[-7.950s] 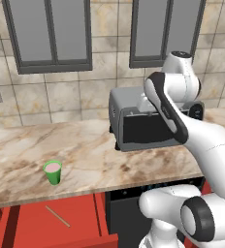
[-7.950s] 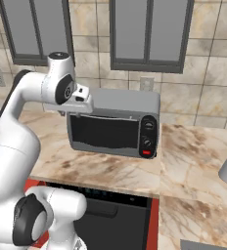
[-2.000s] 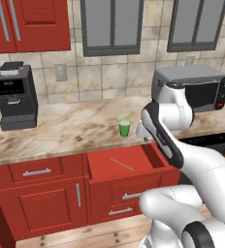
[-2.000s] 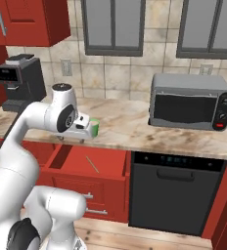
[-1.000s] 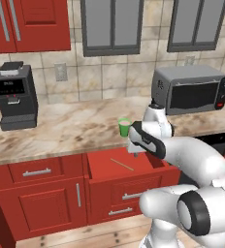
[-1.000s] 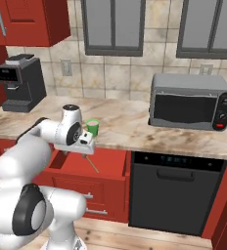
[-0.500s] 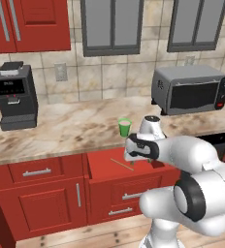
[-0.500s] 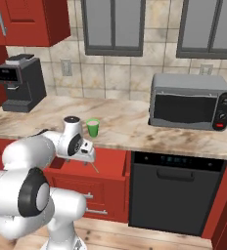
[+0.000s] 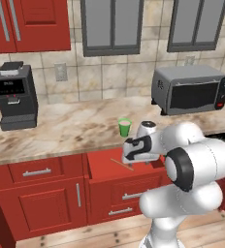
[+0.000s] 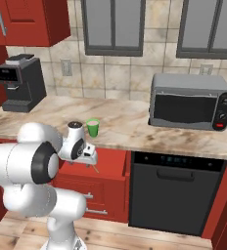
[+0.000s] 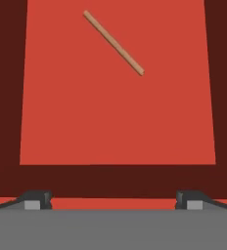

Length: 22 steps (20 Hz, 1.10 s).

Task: Pick up the straw from the left drawer and put it inside the smoothie cup.

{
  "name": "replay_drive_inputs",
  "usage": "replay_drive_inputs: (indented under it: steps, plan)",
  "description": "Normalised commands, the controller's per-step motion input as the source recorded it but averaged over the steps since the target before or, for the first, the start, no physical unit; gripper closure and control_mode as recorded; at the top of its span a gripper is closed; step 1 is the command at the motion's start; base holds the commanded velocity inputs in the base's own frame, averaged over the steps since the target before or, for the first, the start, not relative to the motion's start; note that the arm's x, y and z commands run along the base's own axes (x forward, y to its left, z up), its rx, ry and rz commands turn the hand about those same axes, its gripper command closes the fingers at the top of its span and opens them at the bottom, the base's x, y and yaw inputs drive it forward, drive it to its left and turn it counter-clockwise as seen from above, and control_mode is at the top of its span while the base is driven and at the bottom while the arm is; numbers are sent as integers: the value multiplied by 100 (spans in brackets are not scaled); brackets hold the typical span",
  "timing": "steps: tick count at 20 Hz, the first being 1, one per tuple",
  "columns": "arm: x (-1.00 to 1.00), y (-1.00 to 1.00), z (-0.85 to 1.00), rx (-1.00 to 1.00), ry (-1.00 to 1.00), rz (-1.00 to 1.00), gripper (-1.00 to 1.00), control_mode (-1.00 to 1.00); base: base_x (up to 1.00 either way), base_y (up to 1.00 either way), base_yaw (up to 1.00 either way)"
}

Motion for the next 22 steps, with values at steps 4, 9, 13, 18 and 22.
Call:
replay_drive_inputs:
  steps: [4, 9, 13, 18, 22]
  plan:
    - [32, 0, -29, -1, 3, 0, -100, -100, 0, 0, 0]
    - [35, 0, -29, -2, 5, 0, -100, -100, 0, 0, 0]
    - [33, 0, -31, -3, 7, 0, -100, -100, 0, 0, 0]
    - [27, 0, -34, -4, 7, 0, -100, -100, 0, 0, 0]
    - [19, 0, -37, -4, 7, 0, -100, -100, 0, 0, 0]
